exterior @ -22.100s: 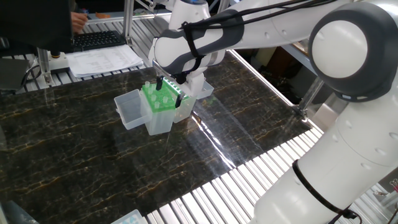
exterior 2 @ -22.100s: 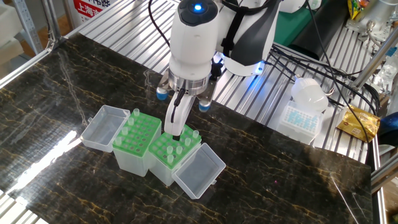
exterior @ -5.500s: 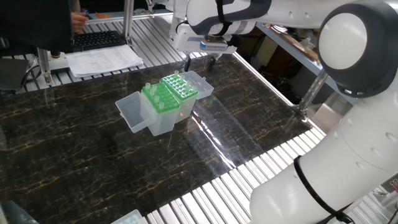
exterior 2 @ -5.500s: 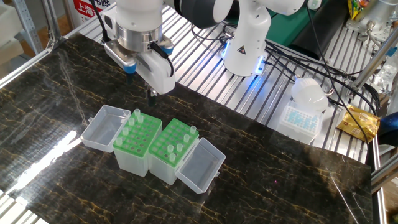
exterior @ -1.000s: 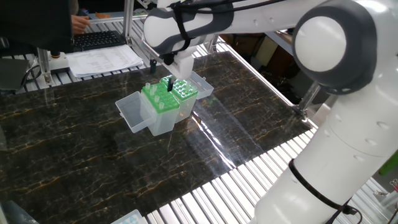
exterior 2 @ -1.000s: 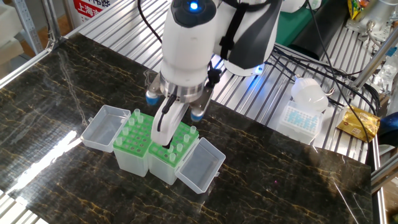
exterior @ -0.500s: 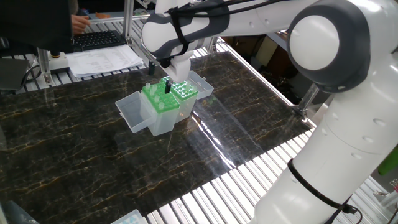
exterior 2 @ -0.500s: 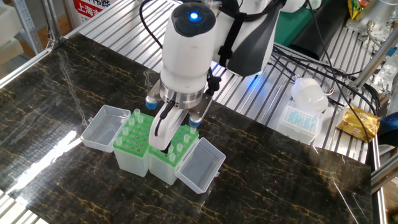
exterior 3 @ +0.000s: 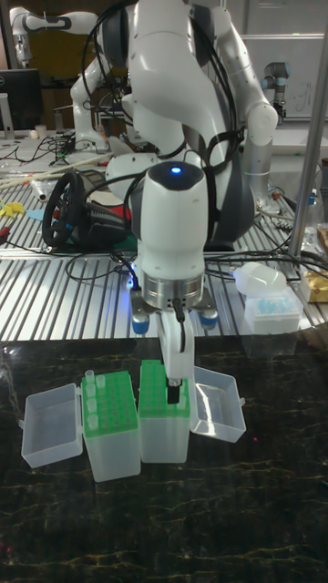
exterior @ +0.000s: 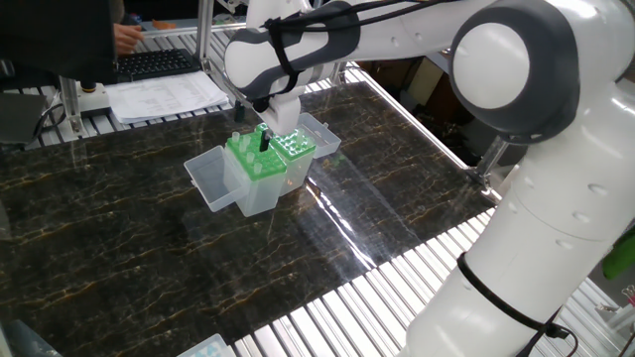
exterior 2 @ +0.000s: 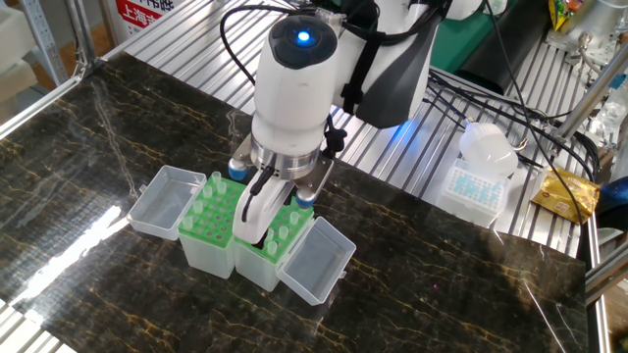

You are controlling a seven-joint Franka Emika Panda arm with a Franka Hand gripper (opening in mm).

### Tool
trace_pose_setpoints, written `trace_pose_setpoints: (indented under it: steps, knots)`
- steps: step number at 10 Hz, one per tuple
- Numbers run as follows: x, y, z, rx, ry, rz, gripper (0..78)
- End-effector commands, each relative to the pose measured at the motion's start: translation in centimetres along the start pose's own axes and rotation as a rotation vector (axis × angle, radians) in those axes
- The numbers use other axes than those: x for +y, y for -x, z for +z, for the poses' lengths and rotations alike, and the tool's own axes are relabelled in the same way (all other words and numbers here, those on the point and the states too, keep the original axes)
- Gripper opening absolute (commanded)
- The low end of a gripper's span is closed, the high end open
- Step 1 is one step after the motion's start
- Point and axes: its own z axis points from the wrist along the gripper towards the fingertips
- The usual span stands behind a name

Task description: Transfer all large pipette tips from one holder to another

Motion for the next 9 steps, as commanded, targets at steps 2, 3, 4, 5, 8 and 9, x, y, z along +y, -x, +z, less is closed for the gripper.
trace_pose_setpoints:
  steps: [2,3,4,5,8,9]
  knots:
    - [0.2,0.0,0.3,-0.002,0.003,0.018,77.4]
    - [0.2,0.0,0.4,-0.003,0.005,0.040,77.4]
    - [0.2,0.0,0.5,-0.003,0.005,0.045,77.4]
    - [0.2,0.0,0.5,-0.001,0.005,0.060,77.4]
    - [0.3,-0.1,1.3,0.003,0.010,0.064,77.4]
    - [0.3,-0.1,1.3,0.003,0.010,0.064,77.4]
